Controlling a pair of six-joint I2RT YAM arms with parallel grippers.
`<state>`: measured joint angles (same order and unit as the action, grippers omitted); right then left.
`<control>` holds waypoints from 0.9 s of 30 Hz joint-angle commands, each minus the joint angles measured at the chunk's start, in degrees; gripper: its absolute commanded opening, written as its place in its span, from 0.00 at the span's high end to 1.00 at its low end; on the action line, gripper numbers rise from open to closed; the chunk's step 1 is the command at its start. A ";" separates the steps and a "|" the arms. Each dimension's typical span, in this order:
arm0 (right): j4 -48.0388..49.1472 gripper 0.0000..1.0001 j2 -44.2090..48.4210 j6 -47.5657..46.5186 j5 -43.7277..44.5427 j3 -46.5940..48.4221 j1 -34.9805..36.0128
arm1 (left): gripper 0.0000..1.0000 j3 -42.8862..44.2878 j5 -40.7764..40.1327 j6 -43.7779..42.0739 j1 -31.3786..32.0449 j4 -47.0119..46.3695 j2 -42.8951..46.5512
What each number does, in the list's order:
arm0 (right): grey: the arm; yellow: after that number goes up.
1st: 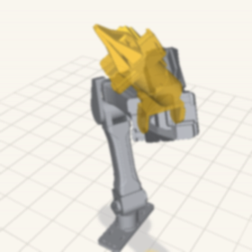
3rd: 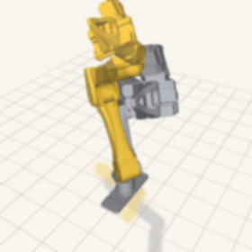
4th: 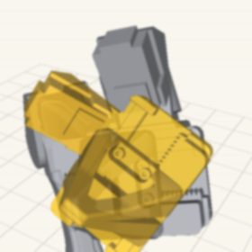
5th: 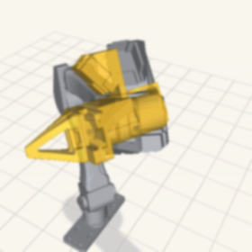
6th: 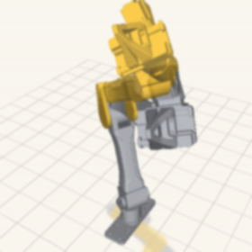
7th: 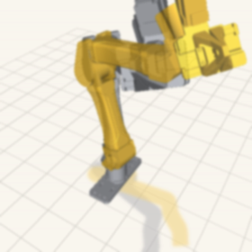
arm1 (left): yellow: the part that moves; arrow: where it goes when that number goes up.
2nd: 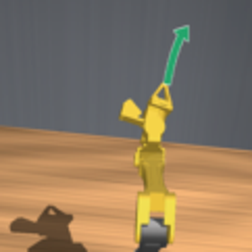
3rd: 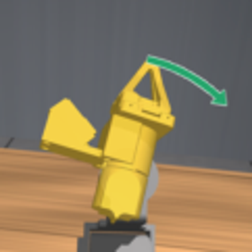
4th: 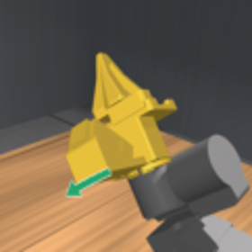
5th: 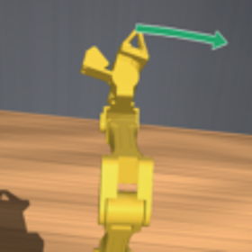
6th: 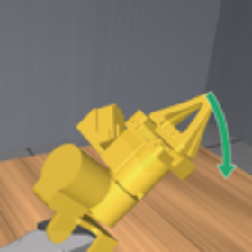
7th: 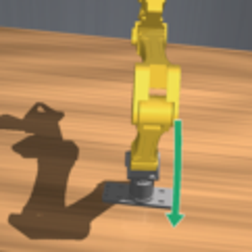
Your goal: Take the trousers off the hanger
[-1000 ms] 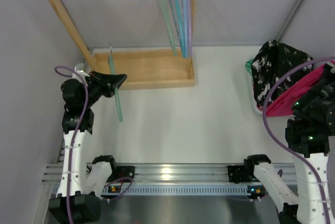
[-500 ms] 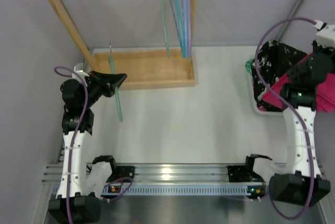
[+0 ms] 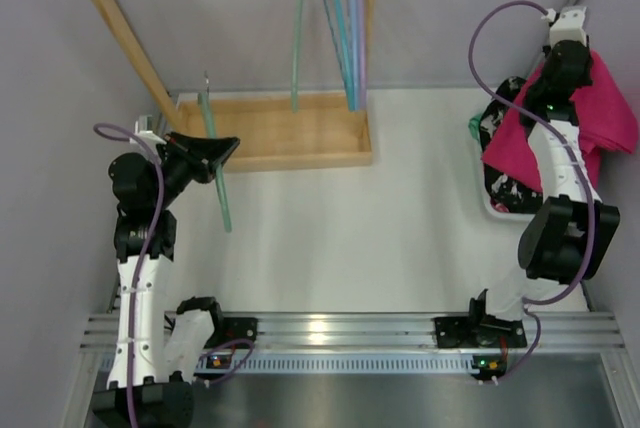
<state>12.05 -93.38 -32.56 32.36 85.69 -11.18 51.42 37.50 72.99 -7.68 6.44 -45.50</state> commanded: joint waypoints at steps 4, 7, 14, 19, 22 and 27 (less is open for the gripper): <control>-8.53 0.95 0.05 12.69 -17.23 -0.17 -0.42 | 1.00 5.26 1.00 -5.49 0.30 -5.91 0.67; -13.71 0.87 -0.48 16.63 -18.65 -1.84 -0.51 | 1.00 7.02 1.18 -7.24 0.30 -5.91 0.32; -22.16 0.56 2.85 19.20 -19.26 0.27 -0.77 | 1.00 11.95 2.23 -11.46 0.30 -5.91 -1.17; -26.81 0.19 8.12 18.58 -20.66 1.67 -1.12 | 1.00 14.84 3.63 -12.34 0.21 -5.91 -3.19; -30.06 0.07 10.67 18.58 -21.81 2.20 -1.21 | 1.00 16.69 3.81 -12.96 0.30 -5.91 -5.39; -35.24 0.01 14.89 19.54 -25.05 2.73 -1.39 | 1.00 20.38 3.46 -13.23 0.65 -7.56 -9.43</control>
<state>-19.14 -82.24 -14.41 10.50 85.06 -11.64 67.79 40.29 61.58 -7.55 5.89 -53.71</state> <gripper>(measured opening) 0.992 0.146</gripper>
